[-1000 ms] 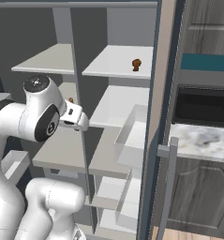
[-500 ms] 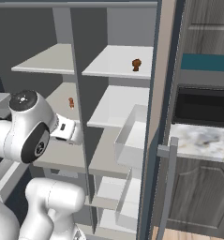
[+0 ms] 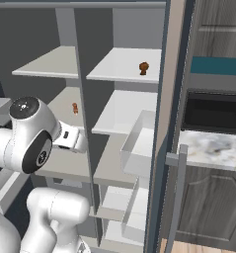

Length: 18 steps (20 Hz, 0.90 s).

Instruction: Pick up the frozen chicken drumstick from the freezer, place it on any shelf in the fridge, and close the fridge and freezer doors when done.

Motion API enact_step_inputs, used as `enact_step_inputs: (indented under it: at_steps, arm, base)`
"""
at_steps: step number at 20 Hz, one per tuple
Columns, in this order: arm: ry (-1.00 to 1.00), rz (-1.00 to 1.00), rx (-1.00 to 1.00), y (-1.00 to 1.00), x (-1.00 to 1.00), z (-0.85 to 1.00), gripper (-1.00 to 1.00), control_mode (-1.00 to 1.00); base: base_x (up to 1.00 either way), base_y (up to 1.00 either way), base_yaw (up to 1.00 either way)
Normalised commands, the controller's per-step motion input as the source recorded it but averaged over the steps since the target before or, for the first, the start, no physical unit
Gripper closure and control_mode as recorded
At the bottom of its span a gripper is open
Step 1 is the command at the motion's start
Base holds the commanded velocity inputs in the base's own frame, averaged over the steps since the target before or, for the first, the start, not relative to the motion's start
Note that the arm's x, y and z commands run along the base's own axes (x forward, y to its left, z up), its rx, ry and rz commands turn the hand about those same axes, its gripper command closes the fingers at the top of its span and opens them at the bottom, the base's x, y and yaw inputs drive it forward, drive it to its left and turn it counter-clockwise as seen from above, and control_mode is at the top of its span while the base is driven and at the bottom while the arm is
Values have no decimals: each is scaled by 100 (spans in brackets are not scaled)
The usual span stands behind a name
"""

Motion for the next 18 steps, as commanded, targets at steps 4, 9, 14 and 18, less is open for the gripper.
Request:
enact_step_inputs:
  at_steps: [4,9,14,18]
  arm:
    - [0,0,0,0,0,0,-100,-100]
    - [0,0,0,0,-32,0,-100,100]
    - [0,0,0,0,0,0,-100,100]
    - [0,0,0,0,0,0,-100,100]
  base:
    - [0,0,0]
    - [-31,0,0]
    - [-78,0,0]
    - [-71,0,0]
